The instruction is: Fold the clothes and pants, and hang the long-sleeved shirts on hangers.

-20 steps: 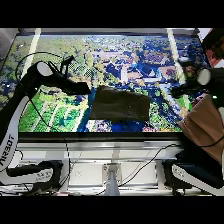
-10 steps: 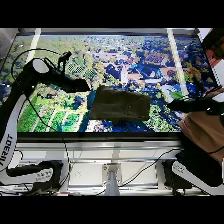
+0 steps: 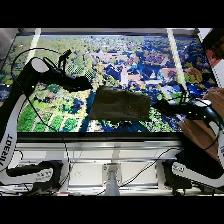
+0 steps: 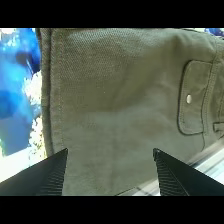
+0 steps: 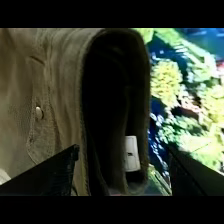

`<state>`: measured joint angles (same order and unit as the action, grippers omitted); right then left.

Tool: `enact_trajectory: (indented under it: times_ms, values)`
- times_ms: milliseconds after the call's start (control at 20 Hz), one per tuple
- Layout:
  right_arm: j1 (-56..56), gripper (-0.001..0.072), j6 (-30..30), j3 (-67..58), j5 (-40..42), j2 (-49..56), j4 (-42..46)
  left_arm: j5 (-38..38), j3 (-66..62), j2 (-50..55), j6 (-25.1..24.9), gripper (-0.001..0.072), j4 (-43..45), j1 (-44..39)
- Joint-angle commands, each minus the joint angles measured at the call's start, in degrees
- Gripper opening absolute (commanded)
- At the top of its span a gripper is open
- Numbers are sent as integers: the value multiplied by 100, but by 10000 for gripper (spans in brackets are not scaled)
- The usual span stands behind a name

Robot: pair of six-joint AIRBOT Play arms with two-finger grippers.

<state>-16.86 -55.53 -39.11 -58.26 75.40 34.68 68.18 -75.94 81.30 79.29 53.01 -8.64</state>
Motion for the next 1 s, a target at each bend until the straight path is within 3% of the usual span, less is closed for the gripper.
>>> enact_trajectory:
  times_ms: [0, 100, 300, 500, 550, 700, 750, 950]
  values:
    - [481, 623, -39, -234, 232, 476, -308, 2, -4, -4, -2, 580, -168, -2]
    - [682, 689, -240, -601, 345, 793, -289, 0, -4, -4, -2, 581, -232, -17]
    - [935, 686, -667, -1405, -61, 1604, -282, 2, -4, -4, -2, 580, -232, -31]
    - [1478, 676, -673, -1792, -380, 2205, -286, 2, -4, -4, -2, 580, -232, -31]
    - [1648, 637, -544, -1812, -260, 2251, -282, 2, -4, -4, -2, 580, -232, -31]
    - [1912, 74, -173, -2015, -179, 2247, -280, 0, -4, -4, -2, 580, -229, -31]
    - [1923, 28, -166, -2149, -219, 2236, -280, 0, -4, -4, -2, 581, -232, -31]
    - [1897, 27, -52, -2774, -240, 1904, 83, 0, -4, -4, -2, 580, -229, -31]
